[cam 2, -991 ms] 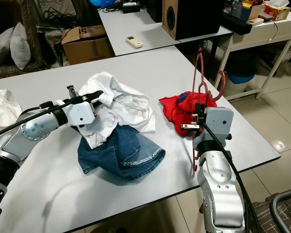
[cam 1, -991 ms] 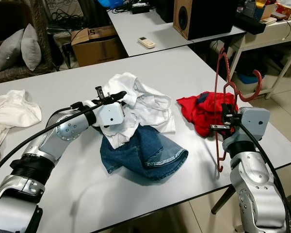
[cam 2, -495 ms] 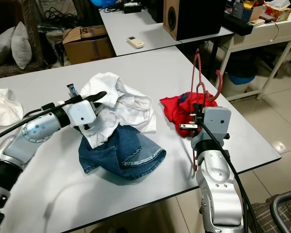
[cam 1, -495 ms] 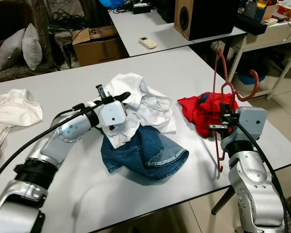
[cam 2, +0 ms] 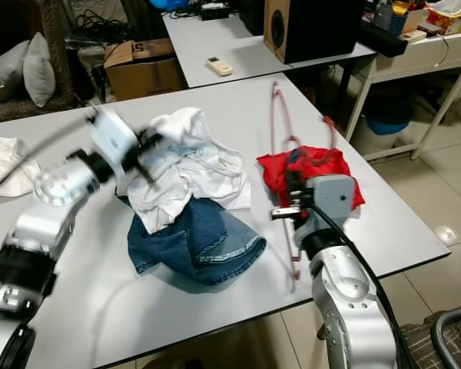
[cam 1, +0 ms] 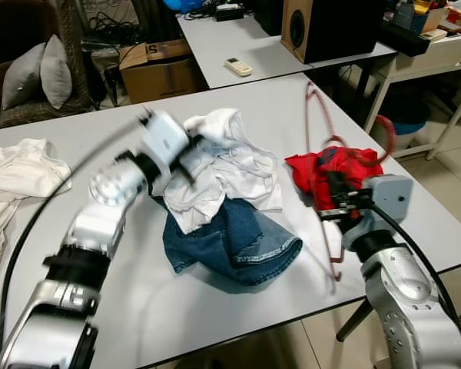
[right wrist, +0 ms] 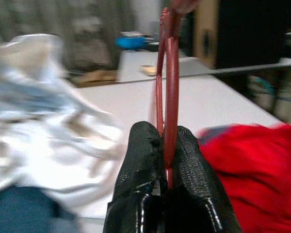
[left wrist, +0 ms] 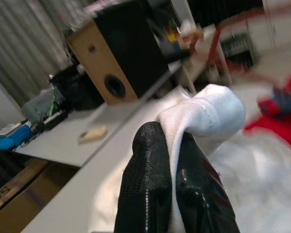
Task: Hang hanger
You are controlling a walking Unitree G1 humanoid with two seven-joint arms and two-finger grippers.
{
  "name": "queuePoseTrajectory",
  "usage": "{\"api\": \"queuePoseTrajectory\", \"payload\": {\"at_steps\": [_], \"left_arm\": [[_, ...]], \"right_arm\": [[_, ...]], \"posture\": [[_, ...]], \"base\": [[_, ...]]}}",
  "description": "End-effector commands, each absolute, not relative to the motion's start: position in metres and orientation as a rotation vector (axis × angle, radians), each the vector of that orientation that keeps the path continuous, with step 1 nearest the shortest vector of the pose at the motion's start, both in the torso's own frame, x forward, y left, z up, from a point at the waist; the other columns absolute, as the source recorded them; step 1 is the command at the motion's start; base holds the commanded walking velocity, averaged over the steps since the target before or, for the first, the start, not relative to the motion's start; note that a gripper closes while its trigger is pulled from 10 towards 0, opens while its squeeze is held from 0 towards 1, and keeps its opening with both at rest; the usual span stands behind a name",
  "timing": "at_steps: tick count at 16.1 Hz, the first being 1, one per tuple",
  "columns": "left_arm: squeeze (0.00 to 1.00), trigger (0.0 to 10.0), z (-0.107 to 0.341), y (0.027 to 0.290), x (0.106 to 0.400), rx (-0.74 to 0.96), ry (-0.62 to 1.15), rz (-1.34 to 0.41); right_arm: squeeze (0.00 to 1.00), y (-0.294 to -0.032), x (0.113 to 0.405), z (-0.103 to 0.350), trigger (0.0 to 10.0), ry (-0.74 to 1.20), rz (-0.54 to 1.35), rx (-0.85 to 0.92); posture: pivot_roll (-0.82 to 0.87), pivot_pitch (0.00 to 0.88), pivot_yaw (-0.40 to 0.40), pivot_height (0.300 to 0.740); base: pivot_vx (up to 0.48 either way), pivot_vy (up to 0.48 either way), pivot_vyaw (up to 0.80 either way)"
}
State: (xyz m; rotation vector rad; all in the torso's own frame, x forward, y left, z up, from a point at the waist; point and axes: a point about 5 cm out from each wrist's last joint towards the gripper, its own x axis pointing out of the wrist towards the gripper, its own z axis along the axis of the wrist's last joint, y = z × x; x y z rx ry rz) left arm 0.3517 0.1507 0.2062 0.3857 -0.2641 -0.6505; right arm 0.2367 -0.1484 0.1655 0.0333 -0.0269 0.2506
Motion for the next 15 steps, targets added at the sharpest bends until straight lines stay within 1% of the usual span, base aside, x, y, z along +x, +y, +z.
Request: {"api": "queuePoseTrajectory", "payload": {"at_steps": [1, 2, 4, 5, 7, 9, 10, 12, 15], "left_arm": [[0.0, 0.0, 0.225, 0.157, 0.358, 0.337, -0.295, -0.632], [0.0, 0.0, 0.234, 0.159, 0.362, 0.327, -0.302, -0.638], [0.0, 0.0, 0.244, 0.16, 0.365, 0.318, -0.312, -0.648], [0.0, 0.0, 0.255, 0.161, 0.367, 0.322, -0.324, -0.661], [0.0, 0.0, 0.26, 0.162, 0.366, 0.335, -0.333, -0.67], [0.0, 0.0, 0.261, 0.164, 0.363, 0.342, -0.332, -0.67], [0.0, 0.0, 0.261, 0.165, 0.36, 0.349, -0.334, -0.67], [0.0, 0.0, 0.263, 0.166, 0.356, 0.355, -0.331, -0.682], [0.0, 0.0, 0.265, 0.168, 0.351, 0.359, -0.33, -0.692]], "right_arm": [[0.0, -0.138, 0.231, 0.178, 10.0, -0.06, 0.364, 0.056], [0.0, -0.135, 0.226, 0.184, 10.0, -0.07, 0.432, 0.068], [0.0, -0.135, 0.218, 0.189, 10.0, -0.076, 0.484, 0.088], [0.0, -0.138, 0.211, 0.194, 10.0, -0.073, 0.52, 0.09], [0.0, -0.145, 0.202, 0.197, 10.0, -0.066, 0.558, 0.078], [0.0, -0.152, 0.195, 0.199, 10.0, -0.054, 0.596, 0.062], [0.0, -0.158, 0.187, 0.2, 10.0, -0.03, 0.651, 0.069], [0.0, -0.165, 0.181, 0.198, 10.0, 0.026, 0.701, 0.026], [0.0, -0.174, 0.184, 0.195, 10.0, 0.079, 0.705, -0.017]], "posture": [[0.02, 0.0, 0.126, 0.74], [0.02, 0.0, 0.141, 0.74], [0.02, 0.0, 0.146, 0.74], [0.01, 0.0, 0.155, 0.74], [0.01, 0.0, 0.158, 0.74], [0.01, 0.0, 0.147, 0.74], [0.01, 0.0, 0.135, 0.74], [0.01, 0.0, 0.124, 0.74], [0.02, 0.0, 0.111, 0.74]], "base": [[0.0, 0.0, 0.0], [0.0, 0.0, 0.0], [0.0, 0.0, 0.0], [0.0, 0.0, 0.0], [0.0, 0.0, 0.0], [0.0, 0.0, 0.0], [0.0, 0.0, 0.0], [0.0, 0.0, 0.0], [0.0, 0.0, 0.0]]}}
